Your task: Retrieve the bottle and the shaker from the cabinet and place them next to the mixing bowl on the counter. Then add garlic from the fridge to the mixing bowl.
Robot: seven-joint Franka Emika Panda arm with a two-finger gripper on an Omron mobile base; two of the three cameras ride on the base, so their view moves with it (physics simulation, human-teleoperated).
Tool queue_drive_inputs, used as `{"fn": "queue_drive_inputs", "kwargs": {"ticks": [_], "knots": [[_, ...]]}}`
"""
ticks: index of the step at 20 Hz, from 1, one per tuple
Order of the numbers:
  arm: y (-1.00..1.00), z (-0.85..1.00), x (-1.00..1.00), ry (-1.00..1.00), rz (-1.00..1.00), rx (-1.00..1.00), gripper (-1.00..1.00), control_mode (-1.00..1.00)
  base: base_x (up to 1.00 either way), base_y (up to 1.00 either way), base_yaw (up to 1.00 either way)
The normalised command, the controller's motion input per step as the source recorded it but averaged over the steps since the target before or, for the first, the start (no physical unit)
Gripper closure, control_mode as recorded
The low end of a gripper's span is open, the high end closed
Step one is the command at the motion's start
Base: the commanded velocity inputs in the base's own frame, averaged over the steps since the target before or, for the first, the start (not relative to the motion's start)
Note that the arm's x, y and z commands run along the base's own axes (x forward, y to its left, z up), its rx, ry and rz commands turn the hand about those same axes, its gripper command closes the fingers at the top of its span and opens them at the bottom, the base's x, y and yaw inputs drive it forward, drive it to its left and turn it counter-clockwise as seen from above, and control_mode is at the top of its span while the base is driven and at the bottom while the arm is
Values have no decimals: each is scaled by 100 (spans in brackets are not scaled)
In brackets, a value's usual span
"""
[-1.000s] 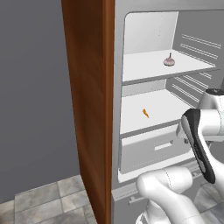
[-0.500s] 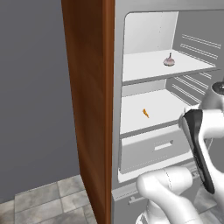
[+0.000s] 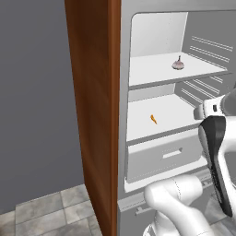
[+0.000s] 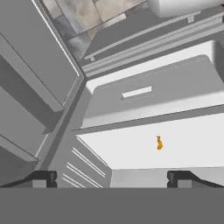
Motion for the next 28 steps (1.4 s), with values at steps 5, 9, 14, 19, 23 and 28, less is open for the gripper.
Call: {"fn": "queue_drive_inputs", "kwargs": {"ticks": [5,9,14,19,23,28], "knots": [[0,86,-10,-19,0,0,-100,-100,0,0,0],[4,66,1,-8,3,1,-100,-100,0,0,0],[11,26,9,-1,3,6,-100,-100,0,0,0],[5,-1,40,0,1,4,-100,-100,0,0,0],[0,0,74,0,0,2,-100,-100,0,0,0],[0,0,95,0,-3,3,-100,-100,0,0,0]]}}
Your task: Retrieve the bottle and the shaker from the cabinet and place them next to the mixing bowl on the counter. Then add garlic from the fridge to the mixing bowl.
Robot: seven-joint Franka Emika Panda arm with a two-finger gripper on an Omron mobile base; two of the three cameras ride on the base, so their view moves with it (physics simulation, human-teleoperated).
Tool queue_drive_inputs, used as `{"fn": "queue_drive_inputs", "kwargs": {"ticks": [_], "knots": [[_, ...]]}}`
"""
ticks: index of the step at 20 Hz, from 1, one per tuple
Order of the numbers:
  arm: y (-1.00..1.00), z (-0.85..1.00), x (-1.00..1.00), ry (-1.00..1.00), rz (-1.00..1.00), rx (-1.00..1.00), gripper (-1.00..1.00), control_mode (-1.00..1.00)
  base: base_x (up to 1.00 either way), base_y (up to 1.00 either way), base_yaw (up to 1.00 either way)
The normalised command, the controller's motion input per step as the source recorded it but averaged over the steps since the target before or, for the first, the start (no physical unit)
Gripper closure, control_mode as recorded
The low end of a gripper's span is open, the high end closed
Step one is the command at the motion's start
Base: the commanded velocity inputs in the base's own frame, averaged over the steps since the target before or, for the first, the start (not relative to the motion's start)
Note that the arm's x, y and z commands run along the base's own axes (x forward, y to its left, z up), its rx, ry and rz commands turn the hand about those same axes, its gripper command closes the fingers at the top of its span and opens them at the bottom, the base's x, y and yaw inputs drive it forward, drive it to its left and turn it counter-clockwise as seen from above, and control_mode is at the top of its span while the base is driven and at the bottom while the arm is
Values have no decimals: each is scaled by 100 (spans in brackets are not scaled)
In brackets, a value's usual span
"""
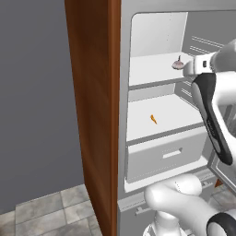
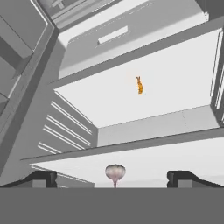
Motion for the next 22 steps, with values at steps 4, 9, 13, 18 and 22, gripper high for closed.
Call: {"fn": "queue_drive_inputs", "kwargs": {"ticks": [4,9,13,18,22], "knots": [[-7,0,96,4,-1,1,-100,-100,0,0,0],[-36,0,97,8,0,4,-100,-100,0,0,0],[-22,-1,68,1,0,1,-100,-100,0,0,0],[-17,-3,51,2,0,0,-100,-100,0,0,0],[-8,-25,39,0,0,0,-100,-100,0,0,0]]}}
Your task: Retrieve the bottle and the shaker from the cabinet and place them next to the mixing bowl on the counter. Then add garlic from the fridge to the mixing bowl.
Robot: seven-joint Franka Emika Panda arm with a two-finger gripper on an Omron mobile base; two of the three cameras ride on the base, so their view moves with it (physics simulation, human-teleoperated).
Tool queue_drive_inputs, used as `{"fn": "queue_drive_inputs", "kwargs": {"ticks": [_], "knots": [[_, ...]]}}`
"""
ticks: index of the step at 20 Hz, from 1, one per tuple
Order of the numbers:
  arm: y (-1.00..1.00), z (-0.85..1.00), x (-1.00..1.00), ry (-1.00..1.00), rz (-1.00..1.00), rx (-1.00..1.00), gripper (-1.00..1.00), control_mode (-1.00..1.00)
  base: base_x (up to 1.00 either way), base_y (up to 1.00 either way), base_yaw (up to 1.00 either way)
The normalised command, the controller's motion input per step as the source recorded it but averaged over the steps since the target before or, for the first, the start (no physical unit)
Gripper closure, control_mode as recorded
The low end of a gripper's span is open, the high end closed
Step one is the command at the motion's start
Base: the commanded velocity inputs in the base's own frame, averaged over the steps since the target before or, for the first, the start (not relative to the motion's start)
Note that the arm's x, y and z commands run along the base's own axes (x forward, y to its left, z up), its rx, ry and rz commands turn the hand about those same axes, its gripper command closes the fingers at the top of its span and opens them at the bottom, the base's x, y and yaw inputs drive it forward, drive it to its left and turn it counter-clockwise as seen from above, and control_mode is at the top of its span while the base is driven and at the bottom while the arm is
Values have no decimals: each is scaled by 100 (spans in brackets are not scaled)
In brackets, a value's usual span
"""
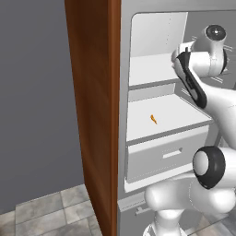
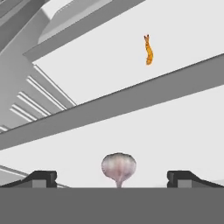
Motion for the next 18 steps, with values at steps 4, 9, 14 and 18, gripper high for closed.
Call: {"fn": "queue_drive_inputs", "kwargs": {"ticks": [4,9,14,18], "knots": [[0,-18,30,0,0,0,-100,-100,0,0,0],[0,-5,51,0,0,0,-100,-100,0,0,0],[-18,0,68,1,0,0,-100,-100,0,0,0],[-19,-3,61,3,0,0,-100,-100,0,0,0]]}}
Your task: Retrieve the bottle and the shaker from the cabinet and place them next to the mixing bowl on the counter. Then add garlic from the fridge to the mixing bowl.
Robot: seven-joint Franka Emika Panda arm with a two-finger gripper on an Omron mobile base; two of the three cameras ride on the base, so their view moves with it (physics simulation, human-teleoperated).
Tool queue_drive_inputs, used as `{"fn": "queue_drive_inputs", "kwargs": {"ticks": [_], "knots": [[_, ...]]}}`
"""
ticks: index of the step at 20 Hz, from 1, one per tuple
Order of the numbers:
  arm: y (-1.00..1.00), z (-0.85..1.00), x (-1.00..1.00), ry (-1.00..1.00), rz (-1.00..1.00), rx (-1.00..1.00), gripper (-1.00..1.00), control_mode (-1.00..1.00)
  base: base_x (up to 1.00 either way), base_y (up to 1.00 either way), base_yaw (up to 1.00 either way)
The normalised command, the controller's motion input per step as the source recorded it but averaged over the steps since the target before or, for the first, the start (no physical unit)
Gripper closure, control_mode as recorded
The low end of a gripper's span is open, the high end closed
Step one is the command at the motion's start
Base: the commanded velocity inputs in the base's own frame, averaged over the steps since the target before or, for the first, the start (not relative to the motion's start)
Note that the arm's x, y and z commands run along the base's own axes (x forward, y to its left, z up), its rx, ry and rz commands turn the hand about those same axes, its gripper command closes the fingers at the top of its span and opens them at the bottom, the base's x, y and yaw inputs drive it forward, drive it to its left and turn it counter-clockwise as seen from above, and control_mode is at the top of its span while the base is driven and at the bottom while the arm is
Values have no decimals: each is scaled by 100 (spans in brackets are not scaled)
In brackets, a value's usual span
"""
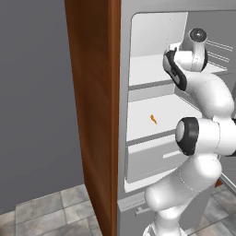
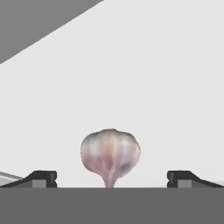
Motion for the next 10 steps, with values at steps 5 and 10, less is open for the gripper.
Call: {"fn": "queue_drive_inputs", "kwargs": {"ticks": [5,10], "knots": [[-4,-4,11,1,0,0,-100,-100,0,0,0],[0,-6,0,2,0,0,-100,-100,0,0,0]]}}
